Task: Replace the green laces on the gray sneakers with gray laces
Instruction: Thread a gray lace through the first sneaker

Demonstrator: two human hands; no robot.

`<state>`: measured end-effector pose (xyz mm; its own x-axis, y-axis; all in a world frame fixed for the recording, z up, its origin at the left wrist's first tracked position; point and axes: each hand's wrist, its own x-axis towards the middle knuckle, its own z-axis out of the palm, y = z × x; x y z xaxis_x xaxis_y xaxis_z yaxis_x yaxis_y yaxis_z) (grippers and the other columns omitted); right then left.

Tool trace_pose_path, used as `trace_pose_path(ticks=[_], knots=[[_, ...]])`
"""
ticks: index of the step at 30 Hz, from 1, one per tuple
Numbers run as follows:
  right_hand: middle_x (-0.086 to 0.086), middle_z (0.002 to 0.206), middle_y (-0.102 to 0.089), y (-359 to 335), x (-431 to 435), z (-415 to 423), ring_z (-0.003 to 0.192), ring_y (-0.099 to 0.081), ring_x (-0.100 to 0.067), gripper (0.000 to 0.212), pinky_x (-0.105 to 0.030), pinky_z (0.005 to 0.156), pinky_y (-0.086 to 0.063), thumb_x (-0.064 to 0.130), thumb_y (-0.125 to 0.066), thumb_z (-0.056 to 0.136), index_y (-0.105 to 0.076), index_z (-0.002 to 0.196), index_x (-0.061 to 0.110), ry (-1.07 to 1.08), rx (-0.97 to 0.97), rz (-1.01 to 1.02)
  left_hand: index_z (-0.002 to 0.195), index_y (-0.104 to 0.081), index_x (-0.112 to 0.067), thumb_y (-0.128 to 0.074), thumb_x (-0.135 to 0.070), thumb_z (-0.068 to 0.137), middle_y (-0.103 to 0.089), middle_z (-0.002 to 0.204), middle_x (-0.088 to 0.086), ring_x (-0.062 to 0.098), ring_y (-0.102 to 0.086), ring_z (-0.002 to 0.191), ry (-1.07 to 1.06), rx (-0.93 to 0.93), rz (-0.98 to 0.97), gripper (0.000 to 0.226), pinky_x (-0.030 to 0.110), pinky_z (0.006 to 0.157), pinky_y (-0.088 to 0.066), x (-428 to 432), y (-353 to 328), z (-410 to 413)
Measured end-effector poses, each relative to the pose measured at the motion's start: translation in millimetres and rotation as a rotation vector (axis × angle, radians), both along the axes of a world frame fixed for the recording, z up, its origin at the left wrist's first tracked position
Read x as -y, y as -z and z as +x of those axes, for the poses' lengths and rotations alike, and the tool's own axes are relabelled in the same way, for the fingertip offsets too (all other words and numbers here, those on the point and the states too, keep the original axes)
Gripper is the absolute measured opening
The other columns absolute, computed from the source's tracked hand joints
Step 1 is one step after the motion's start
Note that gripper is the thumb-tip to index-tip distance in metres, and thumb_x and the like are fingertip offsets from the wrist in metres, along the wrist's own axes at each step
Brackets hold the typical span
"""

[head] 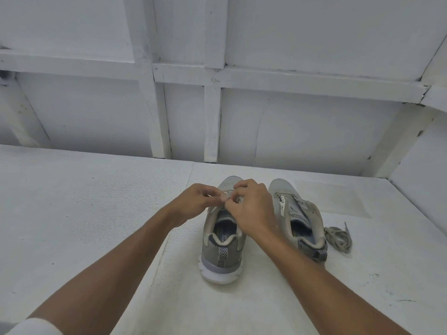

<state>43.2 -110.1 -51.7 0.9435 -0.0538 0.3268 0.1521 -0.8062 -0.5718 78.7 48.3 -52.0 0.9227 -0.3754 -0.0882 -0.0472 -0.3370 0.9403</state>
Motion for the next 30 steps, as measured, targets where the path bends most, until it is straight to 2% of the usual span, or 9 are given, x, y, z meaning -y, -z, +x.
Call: trace_pose_path(ticks=[2, 3, 5, 8, 10, 15, 20, 25, 30], knots=[[0.013, 0.105, -0.059, -1, -2, -1, 0.097, -0.044, -0.011, 0.013, -0.031, 0.085, -0.040, 0.033, -0.065, 0.083, -0.071, 0.077, 0.022, 0.008, 0.021, -0.018, 0.086, -0.075, -0.015, -0.071, -0.024, 0.086, -0.074, 0.091, 0.004, 0.027, -0.065, 0.092, -0.016, 0.018, 0.001, 0.010, 0.039, 0.090, -0.048, -4, -1, 2], [0.014, 0.103, -0.059, -3, -2, -1, 0.096, -0.044, -0.012, 0.013, -0.031, 0.083, -0.039, 0.032, -0.064, 0.082, -0.070, 0.077, 0.022, 0.009, 0.035, -0.032, 0.083, -0.074, -0.015, -0.072, -0.024, 0.086, -0.073, 0.090, 0.005, 0.032, -0.064, 0.095, -0.015, 0.027, 0.001, 0.010, 0.043, 0.094, -0.047, -5, -2, 4], [0.013, 0.105, -0.060, -5, -1, -1, 0.099, -0.045, -0.014, 0.013, -0.030, 0.080, -0.033, 0.031, -0.063, 0.081, -0.070, 0.075, 0.021, 0.001, 0.066, -0.089, 0.079, -0.071, -0.013, -0.072, -0.022, 0.085, -0.071, 0.083, 0.002, 0.026, -0.062, 0.085, -0.012, 0.044, 0.017, 0.010, 0.043, 0.095, -0.047, -7, -5, 7], [0.012, 0.109, -0.061, -6, 3, -1, 0.101, -0.047, -0.017, 0.012, -0.031, 0.078, -0.030, 0.028, -0.064, 0.079, -0.070, 0.073, 0.020, -0.011, 0.120, -0.162, 0.081, -0.070, -0.009, -0.071, -0.019, 0.086, -0.067, 0.073, -0.009, 0.011, -0.057, 0.075, -0.021, 0.057, 0.068, 0.011, 0.037, 0.082, -0.046, -6, -8, 9], [0.012, 0.110, -0.061, -4, 6, -2, 0.102, -0.047, -0.016, 0.011, -0.032, 0.079, -0.030, 0.027, -0.065, 0.077, -0.071, 0.071, 0.020, -0.016, 0.125, -0.172, 0.083, -0.069, -0.007, -0.070, -0.017, 0.087, -0.065, 0.068, -0.014, 0.006, -0.054, 0.069, -0.022, 0.063, 0.088, 0.011, 0.027, 0.073, -0.042, -4, -9, 9], [0.013, 0.108, -0.058, 5, 15, -5, 0.099, -0.045, -0.016, 0.009, -0.034, 0.080, -0.031, 0.026, -0.066, 0.071, -0.065, 0.063, 0.022, -0.031, 0.117, -0.163, 0.088, -0.067, -0.005, -0.067, -0.017, 0.090, -0.057, 0.058, -0.020, -0.003, -0.046, 0.051, -0.062, 0.110, 0.130, 0.012, 0.018, 0.054, -0.034, -3, -5, 7], [0.011, 0.102, -0.054, 9, 17, -9, 0.094, -0.044, -0.016, 0.010, -0.035, 0.076, -0.031, 0.025, -0.065, 0.069, -0.062, 0.061, 0.020, -0.042, 0.133, -0.174, 0.082, -0.066, -0.011, -0.067, -0.016, 0.089, -0.061, 0.075, -0.012, 0.009, -0.052, 0.069, -0.106, 0.116, 0.081, 0.008, 0.027, 0.072, -0.042, -3, 4, 5], [0.010, 0.102, -0.050, 7, 18, -12, 0.095, -0.041, -0.014, 0.011, -0.033, 0.077, -0.026, 0.026, -0.065, 0.073, -0.061, 0.065, 0.020, -0.043, 0.107, -0.185, 0.082, -0.062, -0.007, -0.066, -0.010, 0.089, -0.062, 0.074, -0.012, 0.008, -0.052, 0.066, -0.169, 0.088, -0.005, 0.008, 0.025, 0.066, -0.039, 0, 10, 2], [0.010, 0.101, -0.047, 6, 16, -11, 0.096, -0.039, -0.012, 0.011, -0.031, 0.079, -0.027, 0.025, -0.064, 0.073, -0.060, 0.065, 0.020, -0.039, 0.054, -0.167, 0.076, -0.062, -0.014, -0.064, -0.009, 0.089, -0.066, 0.086, -0.006, 0.014, -0.055, 0.081, -0.235, 0.045, -0.038, 0.014, 0.030, 0.072, -0.038, 3, 16, 4]])
